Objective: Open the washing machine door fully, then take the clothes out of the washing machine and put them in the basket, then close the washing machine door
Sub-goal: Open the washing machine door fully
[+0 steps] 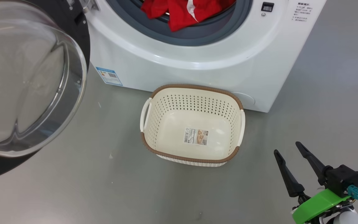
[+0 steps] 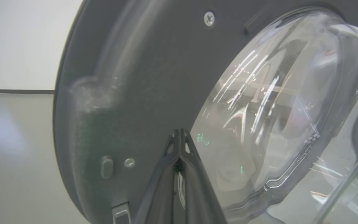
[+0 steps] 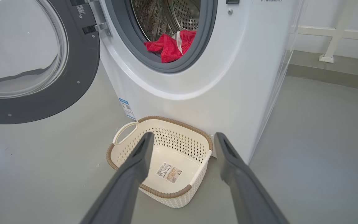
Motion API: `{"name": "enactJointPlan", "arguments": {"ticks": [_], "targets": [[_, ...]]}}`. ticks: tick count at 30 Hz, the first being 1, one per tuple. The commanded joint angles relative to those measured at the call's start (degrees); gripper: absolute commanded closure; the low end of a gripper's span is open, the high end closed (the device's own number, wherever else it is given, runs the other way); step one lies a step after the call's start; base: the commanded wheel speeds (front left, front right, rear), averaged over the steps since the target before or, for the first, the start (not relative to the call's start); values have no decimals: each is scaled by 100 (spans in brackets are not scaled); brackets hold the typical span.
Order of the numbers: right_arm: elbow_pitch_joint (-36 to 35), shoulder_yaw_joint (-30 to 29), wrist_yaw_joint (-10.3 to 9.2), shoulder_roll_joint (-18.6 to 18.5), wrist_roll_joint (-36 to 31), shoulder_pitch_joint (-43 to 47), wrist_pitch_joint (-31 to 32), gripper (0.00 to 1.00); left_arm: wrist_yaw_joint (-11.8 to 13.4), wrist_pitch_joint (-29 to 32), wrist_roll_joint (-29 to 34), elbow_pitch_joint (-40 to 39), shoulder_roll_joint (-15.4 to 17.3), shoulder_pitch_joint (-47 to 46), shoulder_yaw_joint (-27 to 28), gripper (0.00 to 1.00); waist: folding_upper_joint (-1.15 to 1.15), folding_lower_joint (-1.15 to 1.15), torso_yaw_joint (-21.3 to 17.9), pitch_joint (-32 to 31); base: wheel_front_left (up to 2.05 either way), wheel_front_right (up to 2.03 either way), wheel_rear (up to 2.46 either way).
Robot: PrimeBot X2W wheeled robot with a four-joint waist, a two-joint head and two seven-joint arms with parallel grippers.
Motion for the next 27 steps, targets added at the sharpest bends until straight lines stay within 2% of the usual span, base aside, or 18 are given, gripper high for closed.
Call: {"name": "enactJointPlan", "arguments": {"ticks": [1, 6, 8, 10, 11, 12, 13, 27], "targets": [[-107, 91, 35, -42, -20, -97, -54, 0, -55, -27, 8, -201, 207, 248, 12, 100, 0, 0, 23, -60, 0, 0, 0], [-102, 89, 35, 16, -16, -49, -54, 0, -78, -27, -95, -509, 15, 623, -356, 99, 0, 0, 27, -217, 0, 0, 0], [-87, 87, 35, 54, -17, -8, -54, 0, -80, -27, -257, -749, -100, 894, -663, 69, 0, 0, 22, -312, 0, 0, 0], [-79, 85, 35, 77, -12, 11, -54, 0, -81, -27, -314, -934, -176, 1085, -806, 57, 0, 0, 6, -385, 0, 0, 0], [-80, 75, 35, 87, -9, 21, -54, 0, -81, -27, -335, -1018, -216, 1181, -878, 42, 0, 0, -3, -412, 0, 0, 0], [-81, 67, 35, 98, -7, 32, -54, 0, -81, -27, -333, -1102, -251, 1273, -942, 16, 0, 0, -11, -442, 0, 0, 0], [-78, 68, 35, 110, -6, 47, -54, 0, -81, -27, -310, -1174, -281, 1371, -1005, 0, 0, 0, -26, -478, 0, 0, 0], [-119, -103, 35, 243, -20, 151, -54, 0, -82, -27, -398, -1957, -458, 2238, -1904, 0, 0, 0, -425, -730, 0, 0, 0]]}}
